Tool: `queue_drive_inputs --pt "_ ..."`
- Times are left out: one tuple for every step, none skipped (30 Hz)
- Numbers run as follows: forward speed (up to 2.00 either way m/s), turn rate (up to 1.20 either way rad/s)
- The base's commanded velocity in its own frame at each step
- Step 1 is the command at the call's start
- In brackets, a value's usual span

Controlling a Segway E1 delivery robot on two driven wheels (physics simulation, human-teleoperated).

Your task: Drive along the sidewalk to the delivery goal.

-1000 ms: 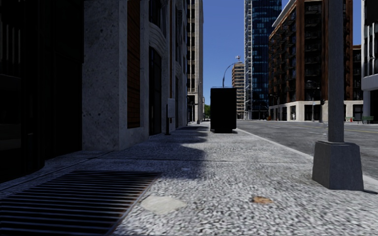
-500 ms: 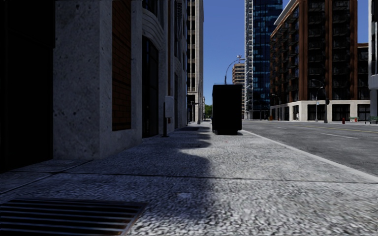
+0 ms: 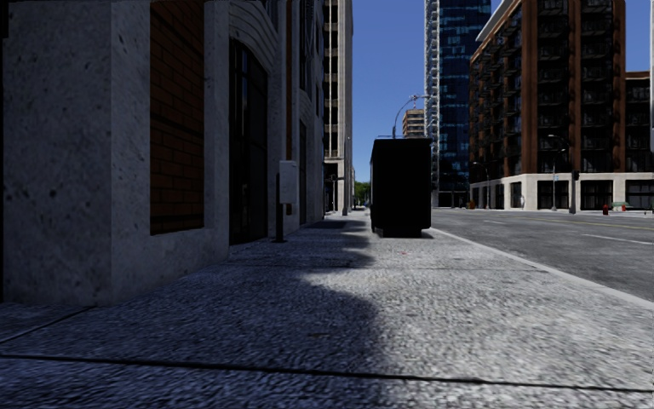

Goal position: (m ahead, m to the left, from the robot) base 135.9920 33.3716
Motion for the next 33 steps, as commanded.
queue_drive_inputs --pt "2.0 0.0" --pt "2.0 0.0" --pt "2.0 0.0" --pt "2.0 0.0" --pt "2.0 0.0" --pt "2.0 0.0" --pt "2.0 0.0" --pt "2.0 0.0" --pt "2.0 0.0" --pt "2.0 0.0" --pt "2.0 0.0" --pt "2.0 0.0" --pt "2.0 0.0" --pt "2.0 0.0" --pt "2.0 0.0" --pt "2.0 0.0" --pt "2.0 0.0" --pt "2.0 0.0" --pt "2.0 0.0" --pt "2.0 0.0" --pt "2.0 0.0" --pt "2.0 0.0" --pt "2.0 0.0" --pt "2.0 0.0" --pt "2.0 0.0" --pt "2.0 0.0" --pt "2.0 0.0" --pt "2.0 0.0" --pt "2.0 0.0" --pt "2.0 0.0" --pt "2.0 0.0" --pt "2.0 0.0" --pt "2.0 0.0"
